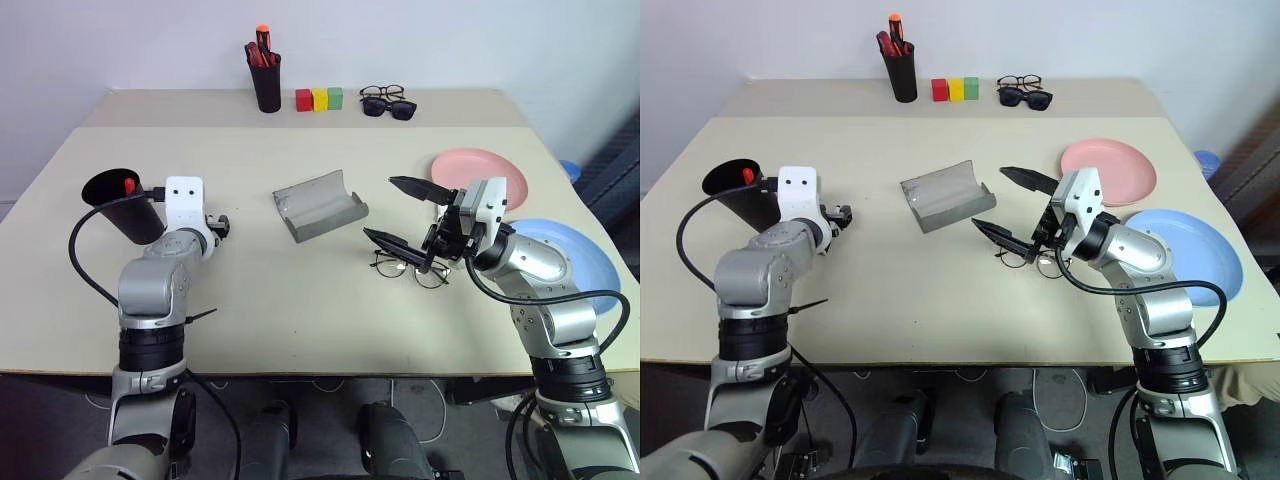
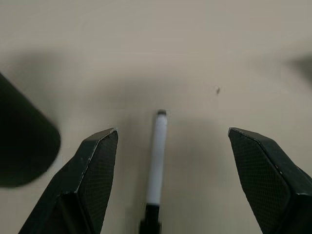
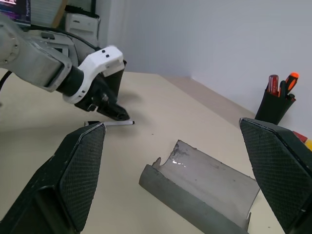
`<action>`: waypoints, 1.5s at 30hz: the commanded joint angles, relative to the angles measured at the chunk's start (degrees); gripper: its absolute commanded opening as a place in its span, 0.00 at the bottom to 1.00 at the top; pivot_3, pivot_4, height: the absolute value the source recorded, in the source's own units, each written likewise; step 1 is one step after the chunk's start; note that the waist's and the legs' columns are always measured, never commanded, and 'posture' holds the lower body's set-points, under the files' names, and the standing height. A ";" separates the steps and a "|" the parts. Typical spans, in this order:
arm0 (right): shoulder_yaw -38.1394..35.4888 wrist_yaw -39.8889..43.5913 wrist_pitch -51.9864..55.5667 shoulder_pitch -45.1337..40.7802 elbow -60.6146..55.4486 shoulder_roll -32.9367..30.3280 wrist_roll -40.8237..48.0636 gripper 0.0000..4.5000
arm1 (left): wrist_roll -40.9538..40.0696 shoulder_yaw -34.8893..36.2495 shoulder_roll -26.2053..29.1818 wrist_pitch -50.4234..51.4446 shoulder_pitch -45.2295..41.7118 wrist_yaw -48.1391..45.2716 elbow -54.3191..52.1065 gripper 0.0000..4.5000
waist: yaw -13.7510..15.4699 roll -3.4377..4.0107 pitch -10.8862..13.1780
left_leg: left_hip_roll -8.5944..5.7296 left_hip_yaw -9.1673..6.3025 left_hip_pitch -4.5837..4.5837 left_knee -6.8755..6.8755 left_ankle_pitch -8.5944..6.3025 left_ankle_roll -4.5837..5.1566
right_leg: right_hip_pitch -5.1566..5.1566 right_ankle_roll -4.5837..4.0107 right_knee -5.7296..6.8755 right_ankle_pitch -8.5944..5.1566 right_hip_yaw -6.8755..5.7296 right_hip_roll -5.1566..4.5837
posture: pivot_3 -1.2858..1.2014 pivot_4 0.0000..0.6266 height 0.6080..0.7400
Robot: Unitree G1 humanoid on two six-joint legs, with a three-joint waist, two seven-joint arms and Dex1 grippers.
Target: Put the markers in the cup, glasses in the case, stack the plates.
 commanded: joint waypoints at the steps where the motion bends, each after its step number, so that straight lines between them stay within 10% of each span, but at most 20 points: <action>1: -1.35 -0.44 -1.04 0.19 -1.63 -0.29 -0.06 1.00 | 1.07 2.58 0.75 3.95 -3.78 0.82 4.31 0.82 | 0.07 0.00 0.00 | 0.00 0.00 0.00 0.00 0.00 -0.01 | 0.00 0.00 -0.02 0.00 0.00 0.00 | 0.52 0.24 1.00; 4: -1.57 -0.80 -1.16 0.32 -1.58 -0.37 -0.19 1.00 | 1.64 3.20 0.76 5.27 -6.26 1.08 8.84 0.82 | 0.08 0.00 0.00 | -0.01 0.00 0.00 -0.03 0.00 -0.01 | -0.01 -0.13 -0.01 0.08 0.00 -0.01 | 0.52 0.24 1.00; 12: -2.37 -1.34 -0.91 0.54 -1.94 -1.07 -0.37 1.00 | 2.30 4.46 1.14 4.33 -11.69 0.75 23.39 0.01 | 0.06 0.01 -0.01 | -0.01 0.00 0.00 -0.04 0.03 -0.08 | -0.03 -0.09 0.00 0.06 0.00 -0.01 | 0.52 0.24 1.00; 19: -3.24 -1.93 -1.28 2.30 -2.92 -1.69 -0.48 1.00 | -0.64 1.03 0.81 0.31 -8.10 -5.91 14.70 0.01 | 0.08 0.05 -0.04 | -0.01 0.01 0.08 -0.06 0.04 -0.11 | 0.02 -0.10 0.02 0.07 0.01 -0.04 | 0.52 0.24 1.00; 26: -4.19 -2.29 -1.75 2.21 -2.13 -0.30 0.87 1.00 | 3.48 -12.39 0.51 -28.61 2.95 -12.63 -11.89 0.01 | 0.62 0.01 0.00 | -0.02 0.03 -0.19 -0.10 0.05 -0.16 | -0.09 -0.24 -0.33 0.15 0.04 -0.11 | 0.52 0.24 1.00; 33: -3.42 -1.88 -2.89 0.69 -0.08 1.54 1.40 1.00 | 17.27 -6.77 1.33 -59.36 -0.16 4.91 3.64 0.01 | 0.22 0.05 -0.03 | 0.02 0.08 -0.12 -0.15 0.06 -0.13 | -0.06 -0.61 -0.49 0.14 0.06 -0.06 | 0.52 0.24 1.00; 45: -2.68 -0.88 -4.44 -0.40 2.13 2.78 0.62 1.00 | 27.31 -2.11 11.69 -75.43 -3.60 21.01 28.62 0.01 | 0.39 0.03 -0.02 | -0.03 0.07 -0.13 -0.11 0.07 -0.10 | -0.06 -0.25 -0.38 0.24 0.04 -0.05 | 0.52 0.24 1.00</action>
